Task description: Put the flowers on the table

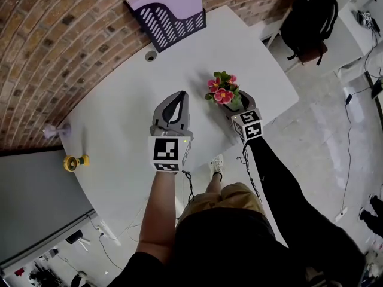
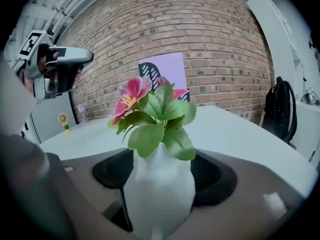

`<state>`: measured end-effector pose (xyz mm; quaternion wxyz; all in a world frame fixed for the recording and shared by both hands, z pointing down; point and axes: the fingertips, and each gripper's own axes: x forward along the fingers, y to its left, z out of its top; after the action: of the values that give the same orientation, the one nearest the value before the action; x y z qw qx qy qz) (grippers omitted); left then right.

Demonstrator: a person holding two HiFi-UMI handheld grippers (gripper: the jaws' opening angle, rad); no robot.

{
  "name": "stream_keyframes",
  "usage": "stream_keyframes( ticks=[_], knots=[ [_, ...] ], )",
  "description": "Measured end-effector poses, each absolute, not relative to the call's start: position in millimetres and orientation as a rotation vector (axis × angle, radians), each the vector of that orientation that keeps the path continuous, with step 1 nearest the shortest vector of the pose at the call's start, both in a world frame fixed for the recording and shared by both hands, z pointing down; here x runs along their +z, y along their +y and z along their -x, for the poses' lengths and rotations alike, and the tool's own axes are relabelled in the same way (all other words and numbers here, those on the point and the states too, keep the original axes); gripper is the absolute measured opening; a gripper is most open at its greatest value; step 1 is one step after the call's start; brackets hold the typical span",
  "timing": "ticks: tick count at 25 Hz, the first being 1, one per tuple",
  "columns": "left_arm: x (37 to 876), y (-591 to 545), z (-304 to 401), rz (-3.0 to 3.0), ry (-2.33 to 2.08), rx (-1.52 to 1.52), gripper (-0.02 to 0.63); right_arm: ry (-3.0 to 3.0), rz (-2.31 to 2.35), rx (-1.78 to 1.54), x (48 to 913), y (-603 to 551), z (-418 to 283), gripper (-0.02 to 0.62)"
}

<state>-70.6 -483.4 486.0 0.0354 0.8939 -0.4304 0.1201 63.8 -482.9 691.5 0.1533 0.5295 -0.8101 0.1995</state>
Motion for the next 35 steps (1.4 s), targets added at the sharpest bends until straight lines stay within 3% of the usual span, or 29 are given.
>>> stream_keyframes(
  ticks=[13,35],
  knots=[
    [443.8,-458.6,68.6,-2.783,-1.348,0.296,0.008,-2.289,-1.600,0.563,654.3,-425.5,-80.9,0.348],
    [363.9,-325.7,28.0,-2.763,-1.500,0.223,0.008,-2.502,-1.725,0.153,440.5,-318.8,-135.4,0.348]
  ],
)
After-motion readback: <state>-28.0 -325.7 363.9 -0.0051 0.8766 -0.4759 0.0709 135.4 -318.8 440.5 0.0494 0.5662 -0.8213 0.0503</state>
